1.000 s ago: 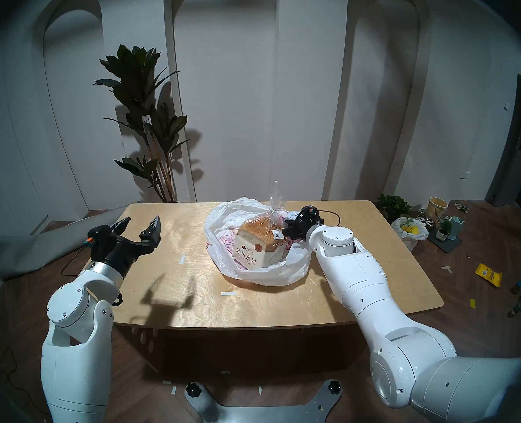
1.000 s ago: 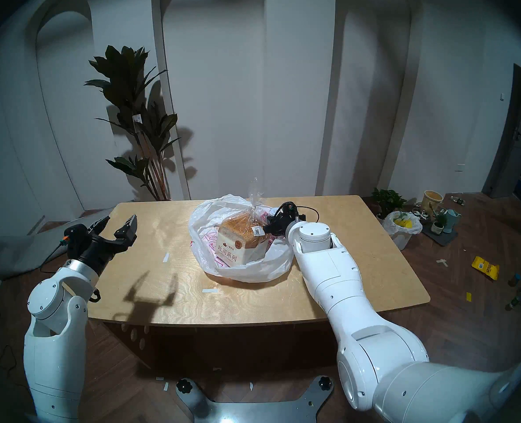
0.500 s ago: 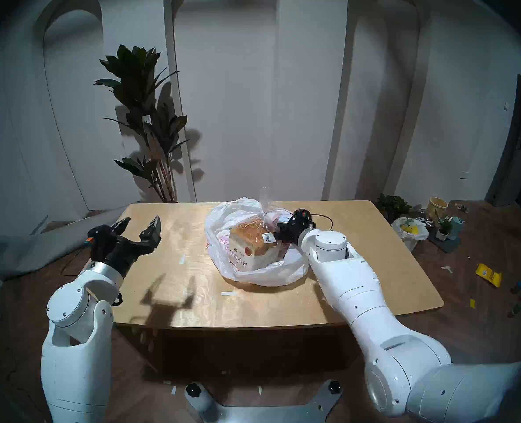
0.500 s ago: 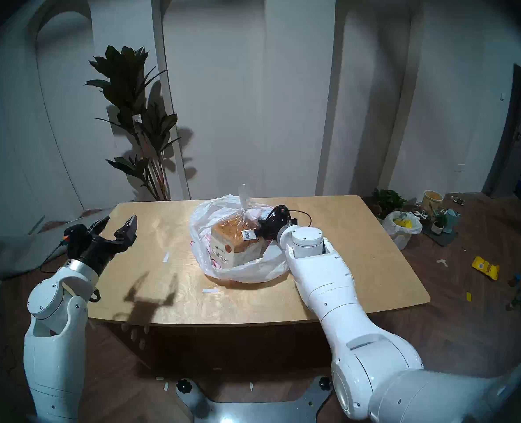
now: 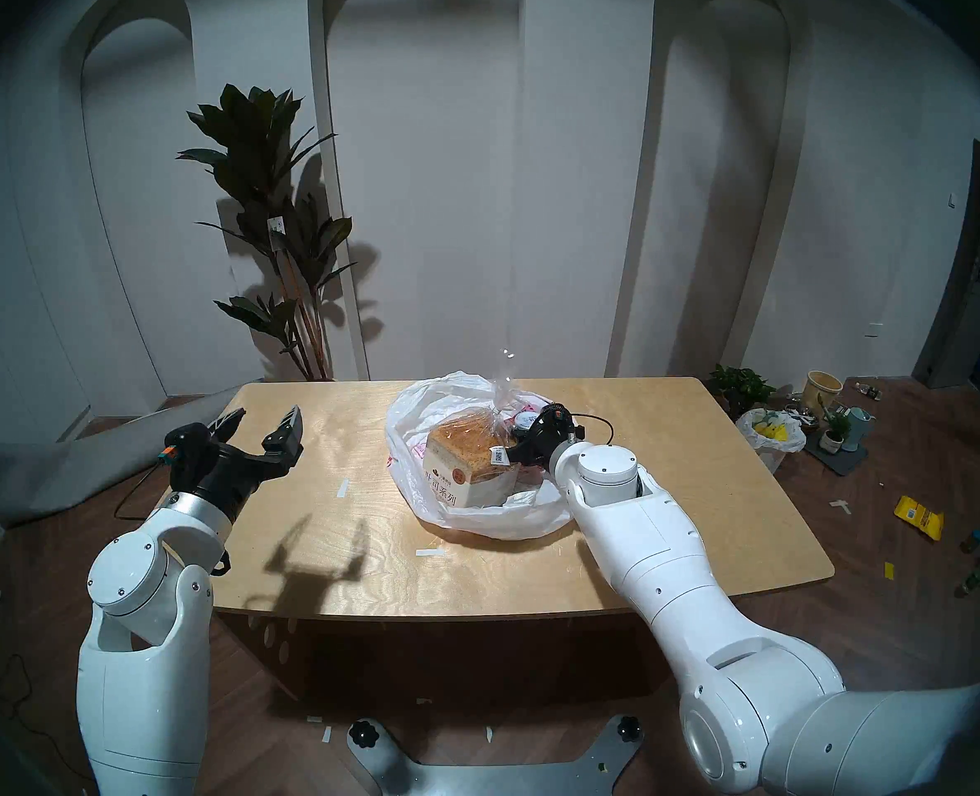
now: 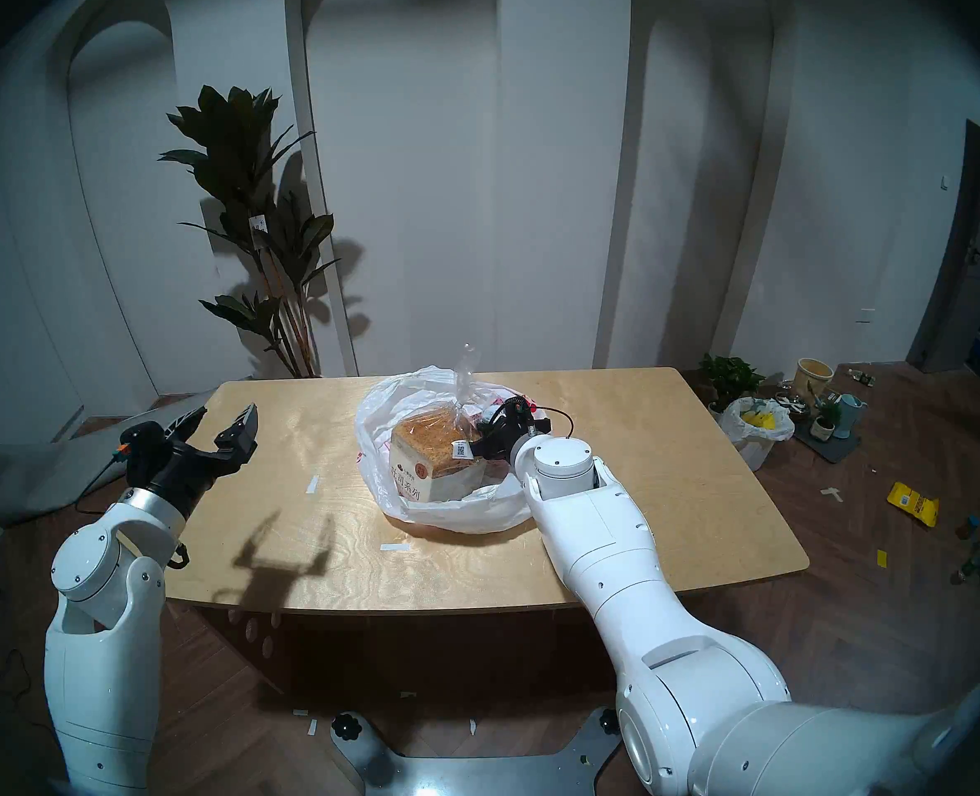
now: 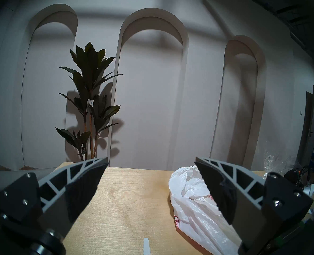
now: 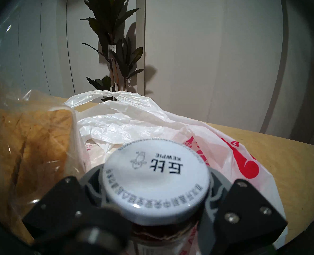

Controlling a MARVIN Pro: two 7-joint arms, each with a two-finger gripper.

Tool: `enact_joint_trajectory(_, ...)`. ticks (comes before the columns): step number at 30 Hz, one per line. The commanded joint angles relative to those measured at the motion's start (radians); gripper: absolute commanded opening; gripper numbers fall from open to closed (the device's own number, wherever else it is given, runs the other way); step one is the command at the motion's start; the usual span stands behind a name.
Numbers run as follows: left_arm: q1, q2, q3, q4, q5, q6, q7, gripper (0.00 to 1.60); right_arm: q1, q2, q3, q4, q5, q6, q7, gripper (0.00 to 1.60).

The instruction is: Bag the groceries: heavy items first, fragile items on top

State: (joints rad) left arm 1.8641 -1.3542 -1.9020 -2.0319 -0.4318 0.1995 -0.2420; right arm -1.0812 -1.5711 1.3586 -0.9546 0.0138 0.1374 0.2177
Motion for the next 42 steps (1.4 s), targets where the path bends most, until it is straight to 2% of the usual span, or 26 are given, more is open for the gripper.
enact_joint_trajectory(1,-0.005,0.001,0.000,-0.022,0.001,-0.002,0.000,1.60,-0.018,0.007,0.000,-0.004,0.000,-0.011,0.001,0.00)
enact_joint_trajectory(15,-0.005,0.001,0.000,-0.022,0.001,-0.002,0.000,1.60,-0.038,0.015,0.001,-0.035,0.007,-0.001,0.007,0.00)
enact_joint_trajectory(16,-0.005,0.001,0.000,-0.022,0.001,-0.002,0.000,1.60,-0.038,0.016,0.000,-0.036,0.006,-0.001,0.008,0.25)
enact_joint_trajectory(17,-0.005,0.001,0.000,-0.022,0.001,-0.002,0.000,1.60,-0.038,0.016,0.000,-0.037,0.005,-0.001,0.007,0.68)
enact_joint_trajectory(18,-0.005,0.001,0.000,-0.022,0.001,-0.002,0.000,1.60,-0.038,0.015,0.001,-0.040,0.005,0.002,0.006,1.60)
enact_joint_trajectory(24,-0.005,0.001,0.000,-0.022,0.001,-0.002,-0.001,1.60,-0.031,0.015,0.007,-0.078,0.012,0.014,0.006,1.60)
enact_joint_trajectory(42,-0.007,0.002,0.000,-0.017,0.000,-0.003,-0.002,1.60,0.115,-0.008,0.054,-0.191,0.048,-0.007,0.007,1.60)
